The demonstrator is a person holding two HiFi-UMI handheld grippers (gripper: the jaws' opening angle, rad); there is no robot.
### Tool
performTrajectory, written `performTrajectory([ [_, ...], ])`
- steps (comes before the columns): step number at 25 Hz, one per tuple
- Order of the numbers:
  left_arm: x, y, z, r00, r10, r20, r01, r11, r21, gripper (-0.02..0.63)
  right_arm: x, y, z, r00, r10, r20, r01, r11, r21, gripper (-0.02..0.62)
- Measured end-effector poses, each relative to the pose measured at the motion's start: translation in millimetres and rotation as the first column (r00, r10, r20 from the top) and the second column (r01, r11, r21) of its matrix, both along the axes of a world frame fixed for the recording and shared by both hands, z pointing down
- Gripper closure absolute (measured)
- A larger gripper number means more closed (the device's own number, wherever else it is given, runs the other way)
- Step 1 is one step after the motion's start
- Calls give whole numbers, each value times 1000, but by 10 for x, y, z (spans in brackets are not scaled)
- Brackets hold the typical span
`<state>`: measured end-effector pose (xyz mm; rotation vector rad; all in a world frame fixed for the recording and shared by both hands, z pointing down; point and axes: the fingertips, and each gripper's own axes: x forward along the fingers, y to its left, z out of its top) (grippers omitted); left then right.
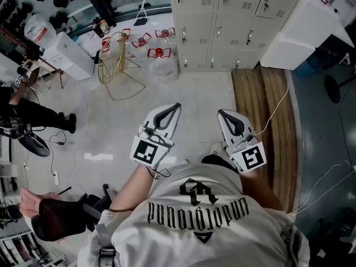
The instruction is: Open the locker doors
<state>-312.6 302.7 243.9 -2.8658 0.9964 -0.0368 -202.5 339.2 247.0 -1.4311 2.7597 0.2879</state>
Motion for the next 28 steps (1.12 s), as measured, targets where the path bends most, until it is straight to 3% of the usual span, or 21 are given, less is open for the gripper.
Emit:
performTrajectory([
  [6,457,-284,-8,999,-50,8,50,999,1,599,439,-336,36,999,-50,2,51,998,-46,588],
  [11,767,-472,7,995,-95,8,95,995,10,599,748,-609,82,995,-99,2,99,993,-65,452],
  [16,1067,-632,29,990,-139,12,138,990,9,598,985,-820,184,984,-176,8,176,979,-105,390],
  [28,1480,-997,155,986,-162,24,163,987,-19,598,1234,-1146,322,970,-241,37,244,959,-144,371],
])
